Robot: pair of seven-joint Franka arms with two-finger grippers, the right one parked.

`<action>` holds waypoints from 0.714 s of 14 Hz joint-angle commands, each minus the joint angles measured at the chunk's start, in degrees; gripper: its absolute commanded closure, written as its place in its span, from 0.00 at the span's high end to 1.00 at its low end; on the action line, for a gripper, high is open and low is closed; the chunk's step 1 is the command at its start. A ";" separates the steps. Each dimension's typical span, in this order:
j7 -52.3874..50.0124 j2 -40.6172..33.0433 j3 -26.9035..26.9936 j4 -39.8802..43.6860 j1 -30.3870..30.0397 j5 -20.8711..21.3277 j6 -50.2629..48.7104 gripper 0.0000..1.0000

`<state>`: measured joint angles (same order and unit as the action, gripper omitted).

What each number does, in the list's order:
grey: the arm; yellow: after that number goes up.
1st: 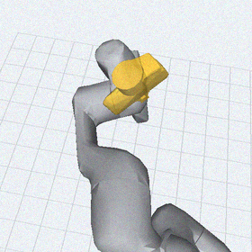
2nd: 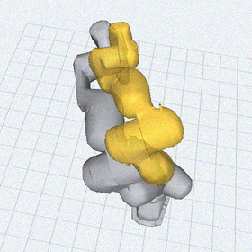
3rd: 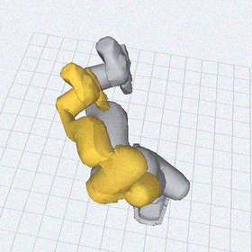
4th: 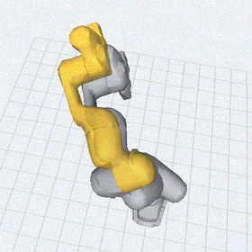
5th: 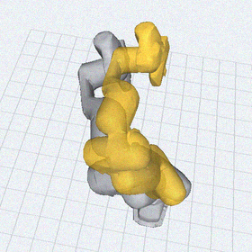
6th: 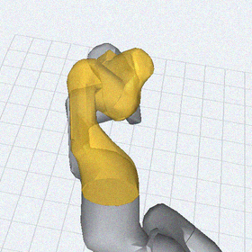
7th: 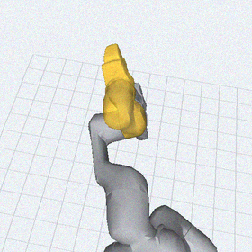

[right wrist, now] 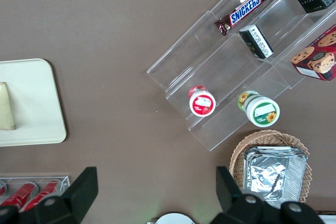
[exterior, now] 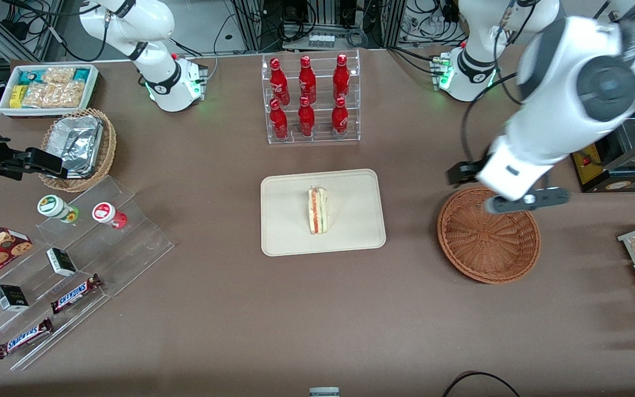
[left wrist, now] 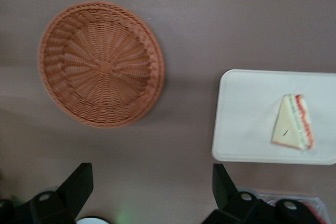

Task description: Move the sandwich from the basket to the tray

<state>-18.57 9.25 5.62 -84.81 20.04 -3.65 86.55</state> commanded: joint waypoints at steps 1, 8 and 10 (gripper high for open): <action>10.54 -6.51 -0.79 -6.23 -6.48 0.67 -0.59 1.00; 16.90 -12.84 -0.79 -12.04 -12.83 2.85 0.46 1.00; 17.25 -13.90 -0.79 -13.18 -13.53 4.09 0.99 1.00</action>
<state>-2.23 -1.72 5.51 -94.84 7.46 -1.25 85.92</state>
